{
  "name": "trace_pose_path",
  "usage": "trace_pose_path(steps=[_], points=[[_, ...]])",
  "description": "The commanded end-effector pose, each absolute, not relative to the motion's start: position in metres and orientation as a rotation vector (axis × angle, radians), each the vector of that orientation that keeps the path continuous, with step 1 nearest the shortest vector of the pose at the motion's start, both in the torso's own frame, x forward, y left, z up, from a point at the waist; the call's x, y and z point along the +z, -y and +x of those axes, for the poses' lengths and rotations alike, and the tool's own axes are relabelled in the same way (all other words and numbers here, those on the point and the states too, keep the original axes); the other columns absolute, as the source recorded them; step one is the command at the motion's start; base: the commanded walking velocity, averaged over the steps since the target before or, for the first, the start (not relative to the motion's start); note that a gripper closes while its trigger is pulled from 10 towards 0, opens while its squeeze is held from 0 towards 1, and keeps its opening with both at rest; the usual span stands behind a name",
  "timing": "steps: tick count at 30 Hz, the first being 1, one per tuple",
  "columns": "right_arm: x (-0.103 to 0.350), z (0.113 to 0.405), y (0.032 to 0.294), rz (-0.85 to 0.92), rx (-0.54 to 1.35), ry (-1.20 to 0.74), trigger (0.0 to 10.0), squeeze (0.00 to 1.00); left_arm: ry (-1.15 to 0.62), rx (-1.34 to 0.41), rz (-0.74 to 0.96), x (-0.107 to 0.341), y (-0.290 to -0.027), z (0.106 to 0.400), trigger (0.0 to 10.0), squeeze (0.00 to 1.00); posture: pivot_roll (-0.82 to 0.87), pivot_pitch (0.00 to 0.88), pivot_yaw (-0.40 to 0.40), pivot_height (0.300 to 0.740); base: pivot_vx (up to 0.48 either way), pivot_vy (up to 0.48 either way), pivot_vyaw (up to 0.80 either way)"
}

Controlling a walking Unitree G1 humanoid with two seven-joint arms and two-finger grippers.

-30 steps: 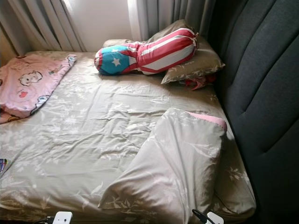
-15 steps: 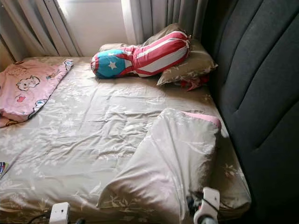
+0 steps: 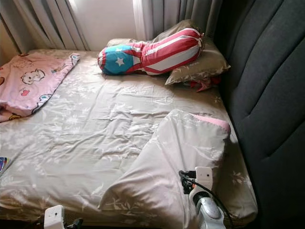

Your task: Clean up the room

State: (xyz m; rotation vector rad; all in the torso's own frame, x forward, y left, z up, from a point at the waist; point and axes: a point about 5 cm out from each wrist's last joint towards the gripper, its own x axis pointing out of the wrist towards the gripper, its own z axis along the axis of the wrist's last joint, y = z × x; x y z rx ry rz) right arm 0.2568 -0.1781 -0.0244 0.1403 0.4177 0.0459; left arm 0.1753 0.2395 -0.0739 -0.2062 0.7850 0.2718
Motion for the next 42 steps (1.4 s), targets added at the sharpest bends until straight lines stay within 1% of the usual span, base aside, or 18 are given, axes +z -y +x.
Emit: trace_pose_path(steps=[1, 3, 4, 6, 9, 10, 11, 13, 18, 21, 25, 29, 34, 42], points=[[-0.019, 0.260, 0.180, 0.131, 0.028, -0.371, 10.0, 0.00, -0.710, 0.266, -0.203, -0.063, -0.240, 0.194, 10.0, 0.00, -0.03, 0.000, -0.026, 0.740, 0.000, 0.000, 0.00], [-0.017, 0.261, 0.179, 0.133, 0.023, -0.356, 10.0, 0.00, -0.668, 0.249, -0.183, -0.058, -0.239, 0.203, 10.0, 0.00, -0.03, 0.000, -0.028, 0.740, 0.000, 0.000, 0.00], [-0.015, 0.262, 0.179, 0.136, 0.026, -0.336, 10.0, 0.00, -0.604, 0.233, -0.157, -0.050, -0.239, 0.214, 10.0, 0.00, -0.03, 0.000, -0.032, 0.740, 0.000, 0.000, 0.00], [-0.013, 0.264, 0.178, 0.136, 0.032, -0.317, 10.0, 0.00, -0.524, 0.228, -0.155, -0.039, -0.239, 0.226, 10.0, 0.00, -0.02, 0.000, -0.038, 0.740, 0.000, 0.000, 0.00], [-0.010, 0.265, 0.176, 0.134, 0.056, -0.292, 10.0, 0.00, -0.328, 0.189, -0.108, -0.011, -0.236, 0.253, 10.0, 0.00, -0.01, 0.000, -0.046, 0.740, 0.000, 0.000, 0.00], [-0.010, 0.265, 0.176, 0.134, 0.056, -0.292, 10.0, 0.00, -0.328, 0.189, -0.108, -0.011, -0.236, 0.253, 10.0, 0.00, -0.01, 0.000, -0.046, 0.740, 0.000, 0.000, 0.00], [-0.010, 0.265, 0.175, 0.132, 0.064, -0.288, 10.0, 0.00, -0.276, 0.178, -0.098, -0.004, -0.234, 0.258, 10.0, 0.00, -0.01, 0.000, -0.047, 0.740, 0.000, 0.000, 0.00], [-0.010, 0.264, 0.174, 0.125, 0.071, -0.285, 10.0, 0.00, -0.233, 0.163, -0.082, 0.000, -0.230, 0.258, 10.0, 0.00, -0.02, 0.000, -0.047, 0.740, 0.000, 0.000, 0.00], [-0.014, 0.261, 0.177, 0.109, 0.054, -0.323, 10.0, 0.00, -0.225, 0.160, -0.076, -0.004, -0.224, 0.252, 10.0, 0.00, -0.02, 0.000, -0.050, 0.740, 0.000, 0.000, 0.00], [-0.020, 0.255, 0.178, 0.101, 0.046, -0.351, 10.0, 0.00, -0.222, 0.155, -0.076, -0.005, -0.217, 0.251, 10.0, 0.00, -0.02, 0.000, -0.053, 0.720, 0.000, 0.000, 0.00], [-0.021, 0.254, 0.179, 0.100, 0.038, -0.358, 10.0, 0.00, -0.220, 0.150, -0.074, -0.004, -0.215, 0.252, 10.0, 0.00, -0.02, 0.000, -0.052, 0.705, 0.000, 0.000, 0.00], [-0.023, 0.252, 0.179, 0.102, 0.020, -0.370, 10.0, 0.00, -0.221, 0.142, -0.070, -0.004, -0.213, 0.253, 10.0, 0.00, -0.02, 0.000, -0.045, 0.680, 0.000, 0.000, 0.00], [-0.026, 0.249, 0.182, 0.121, -0.016, -0.378, 10.0, 0.00, -0.227, 0.130, -0.061, -0.004, -0.213, 0.254, 10.0, 0.00, -0.02, 0.000, -0.038, 0.680, 0.000, 0.000, 0.00], [-0.031, 0.245, 0.180, 0.111, -0.011, -0.428, 10.0, 0.00, -0.242, 0.124, -0.057, -0.006, -0.213, 0.252, 10.0, 0.00, -0.02, 0.000, -0.035, 0.680, 0.000, 0.000, 0.00]])
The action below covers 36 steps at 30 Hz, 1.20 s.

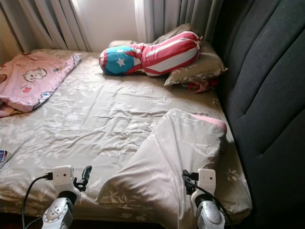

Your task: Clean up the room

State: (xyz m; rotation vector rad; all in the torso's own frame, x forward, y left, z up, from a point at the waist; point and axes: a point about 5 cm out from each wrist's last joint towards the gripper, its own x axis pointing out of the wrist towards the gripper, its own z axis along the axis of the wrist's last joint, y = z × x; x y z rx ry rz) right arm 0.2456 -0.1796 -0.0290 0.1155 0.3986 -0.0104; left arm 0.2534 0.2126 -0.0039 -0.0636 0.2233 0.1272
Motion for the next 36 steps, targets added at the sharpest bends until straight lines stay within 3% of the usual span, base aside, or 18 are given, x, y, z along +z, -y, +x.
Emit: trace_pose_path(steps=[1, 36], points=[[-0.0317, 0.2454, 0.1794, 0.108, -0.010, -0.435, 10.0, 0.00, -0.243, 0.123, -0.057, -0.0061, -0.2131, 0.2516, 10.0, 0.00, -0.02, 0.000, -0.035, 0.680, 0.000, 0.000, 0.00], [-0.0368, 0.2420, 0.1766, 0.121, -0.015, -0.476, 10.0, 0.00, -0.274, 0.123, -0.058, -0.0098, -0.2202, 0.2477, 10.0, 0.00, -0.01, 0.000, -0.048, 0.660, 0.000, 0.000, 0.00]])
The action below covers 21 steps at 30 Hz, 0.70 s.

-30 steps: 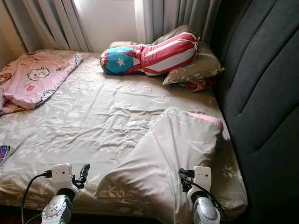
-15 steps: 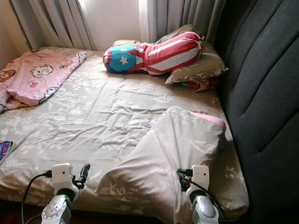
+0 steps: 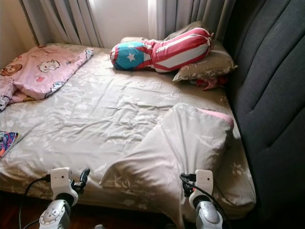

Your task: Clean up the room

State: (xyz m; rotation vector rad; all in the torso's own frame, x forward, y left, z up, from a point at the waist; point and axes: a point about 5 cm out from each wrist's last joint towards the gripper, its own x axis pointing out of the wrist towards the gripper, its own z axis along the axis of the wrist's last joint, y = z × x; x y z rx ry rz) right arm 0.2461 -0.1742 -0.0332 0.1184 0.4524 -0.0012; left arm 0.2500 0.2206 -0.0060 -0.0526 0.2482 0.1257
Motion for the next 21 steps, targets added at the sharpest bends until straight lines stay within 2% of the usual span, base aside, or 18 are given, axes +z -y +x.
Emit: trace_pose_path(steps=[1, 9, 21], points=[[-0.0371, 0.2418, 0.1770, 0.123, -0.019, -0.478, 10.0, 0.00, -0.275, 0.122, -0.057, -0.0097, -0.2204, 0.2478, 10.0, 0.00, -0.01, 0.000, -0.048, 0.660, 0.000, 0.000, 0.00], [-0.0368, 0.2433, 0.1750, 0.139, -0.021, -0.481, 10.0, 0.00, -0.286, 0.119, -0.056, -0.0099, -0.2229, 0.2480, 10.0, 0.00, 0.00, 0.000, -0.045, 0.660, 0.000, 0.000, 0.00], [-0.0374, 0.2434, 0.1710, 0.164, -0.021, -0.483, 10.0, 0.00, -0.288, 0.113, -0.054, -0.0097, -0.2265, 0.2463, 10.0, 0.00, 0.00, 0.000, -0.040, 0.660, 0.295, 0.000, 0.00]])
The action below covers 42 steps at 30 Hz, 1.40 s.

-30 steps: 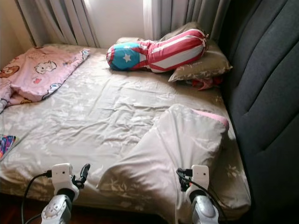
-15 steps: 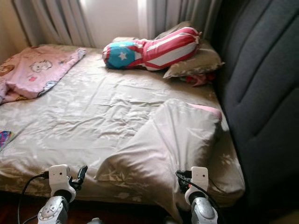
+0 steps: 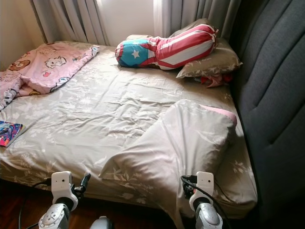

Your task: Clean up the room

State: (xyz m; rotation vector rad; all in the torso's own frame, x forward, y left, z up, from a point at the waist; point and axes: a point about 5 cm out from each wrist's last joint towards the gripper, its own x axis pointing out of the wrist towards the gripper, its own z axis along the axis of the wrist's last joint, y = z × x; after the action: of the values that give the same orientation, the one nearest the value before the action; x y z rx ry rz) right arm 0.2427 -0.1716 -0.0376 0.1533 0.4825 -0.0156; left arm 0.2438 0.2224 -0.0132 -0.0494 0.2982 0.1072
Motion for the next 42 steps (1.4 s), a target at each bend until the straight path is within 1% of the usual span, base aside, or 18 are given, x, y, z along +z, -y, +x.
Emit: trace_pose_path(steps=[1, 8, 15, 16, 24, 30, 34, 35, 38, 42], points=[[-0.037, 0.244, 0.171, 0.166, -0.022, -0.482, 10.0, 0.00, -0.287, 0.113, -0.054, -0.010, -0.227, 0.246, 10.0, 0.00, 0.00, 0.000, -0.039, 0.660, 0.360, 0.000, 0.00], [-0.036, 0.245, 0.169, 0.179, -0.032, -0.479, 10.0, 0.00, -0.287, 0.111, -0.052, -0.009, -0.228, 0.246, 10.0, 0.00, 0.00, 0.000, -0.034, 0.660, 0.343, 0.000, 0.00], [-0.037, 0.245, 0.170, 0.222, -0.064, -0.482, 10.0, 0.00, -0.277, 0.105, -0.055, -0.008, -0.229, 0.246, 10.0, 0.00, 0.01, 0.000, -0.034, 0.660, 0.000, 0.000, 0.00], [-0.037, 0.245, 0.171, 0.232, -0.078, -0.490, 10.0, 1.00, -0.275, 0.103, -0.054, -0.008, -0.229, 0.245, 10.0, 0.00, 0.01, 0.000, -0.032, 0.660, 0.000, 0.000, 0.00], [-0.041, 0.243, 0.175, 0.305, -0.144, -0.518, 10.0, 1.00, -0.285, 0.087, -0.047, -0.010, -0.229, 0.240, 10.0, 0.00, 0.02, 0.000, -0.022, 0.660, 0.000, 0.000, 0.00], [-0.044, 0.240, 0.173, 0.359, -0.144, -0.538, 10.0, 1.00, -0.287, 0.079, -0.030, -0.010, -0.234, 0.237, 10.0, 0.00, 0.02, 0.000, -0.011, 0.660, 0.000, 0.000, 0.00], [-0.048, 0.236, 0.169, 0.365, -0.127, -0.563, 10.0, 1.00, -0.283, 0.072, -0.021, -0.008, -0.236, 0.236, 10.0, 0.00, 0.03, 0.000, -0.003, 0.660, 0.000, 0.000, 0.00], [-0.053, 0.230, 0.168, 0.336, -0.122, -0.615, 10.0, 1.00, -0.274, 0.068, -0.018, -0.006, -0.238, 0.237, 10.0, 0.00, 0.03, 0.000, 0.000, 0.660, 0.000, 0.000, 0.00], [-0.059, 0.222, 0.166, 0.310, -0.108, -0.664, 10.0, 1.00, -0.260, 0.056, -0.013, -0.002, -0.238, 0.239, 10.0, 0.00, 0.03, 0.000, 0.005, 0.660, 0.000, 0.000, 0.00], [-0.062, 0.219, 0.167, 0.329, -0.103, -0.686, 10.0, 1.00, -0.254, 0.046, -0.012, -0.001, -0.236, 0.239, 10.0, 0.00, 0.04, 0.000, 0.010, 0.660, 0.000, 0.000, 0.00]])
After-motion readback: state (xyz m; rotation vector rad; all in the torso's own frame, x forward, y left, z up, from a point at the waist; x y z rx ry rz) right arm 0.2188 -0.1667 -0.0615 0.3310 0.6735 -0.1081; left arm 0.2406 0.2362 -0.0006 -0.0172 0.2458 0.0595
